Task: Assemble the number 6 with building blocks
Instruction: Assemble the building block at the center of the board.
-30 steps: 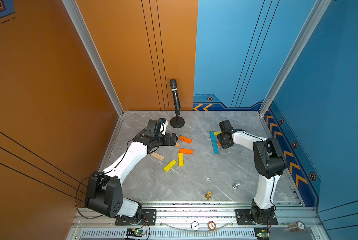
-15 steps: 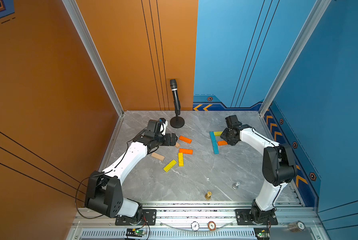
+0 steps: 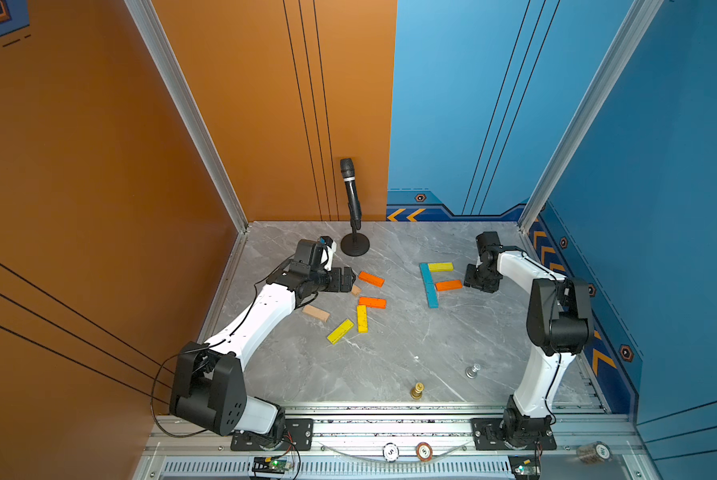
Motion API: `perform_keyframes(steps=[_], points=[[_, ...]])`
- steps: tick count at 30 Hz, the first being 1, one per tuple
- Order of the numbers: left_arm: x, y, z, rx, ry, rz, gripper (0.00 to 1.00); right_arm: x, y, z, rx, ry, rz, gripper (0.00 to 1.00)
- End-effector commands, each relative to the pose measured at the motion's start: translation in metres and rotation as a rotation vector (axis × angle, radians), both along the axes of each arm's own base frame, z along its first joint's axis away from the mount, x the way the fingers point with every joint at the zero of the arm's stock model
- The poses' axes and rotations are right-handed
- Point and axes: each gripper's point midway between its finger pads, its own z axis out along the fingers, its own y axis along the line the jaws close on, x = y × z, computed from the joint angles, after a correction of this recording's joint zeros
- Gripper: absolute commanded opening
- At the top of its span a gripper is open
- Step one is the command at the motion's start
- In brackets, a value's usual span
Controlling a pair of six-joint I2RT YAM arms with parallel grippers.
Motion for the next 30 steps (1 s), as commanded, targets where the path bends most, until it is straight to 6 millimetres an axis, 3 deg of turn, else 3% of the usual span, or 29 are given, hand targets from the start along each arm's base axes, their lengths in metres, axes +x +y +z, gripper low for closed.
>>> perform_keyframes(steps=[1, 9, 16, 30], points=[[-0.003, -0.002, 0.001, 0.02, 0.002, -0.018, 0.98, 0.002, -0.001, -0.003, -0.001, 0.037, 0.105, 0.54], [-0.002, -0.001, -0.002, 0.032, 0.005, -0.018, 0.98, 0.011, -0.007, -0.009, -0.057, 0.074, 0.218, 0.56], [-0.002, -0.002, -0.005, 0.035, 0.012, -0.023, 0.98, 0.016, -0.003, -0.029, -0.047, 0.139, 0.314, 0.59], [-0.002, -0.004, -0.006, 0.029, 0.02, -0.03, 0.98, 0.007, -0.002, -0.027, -0.04, 0.191, 0.32, 0.63]])
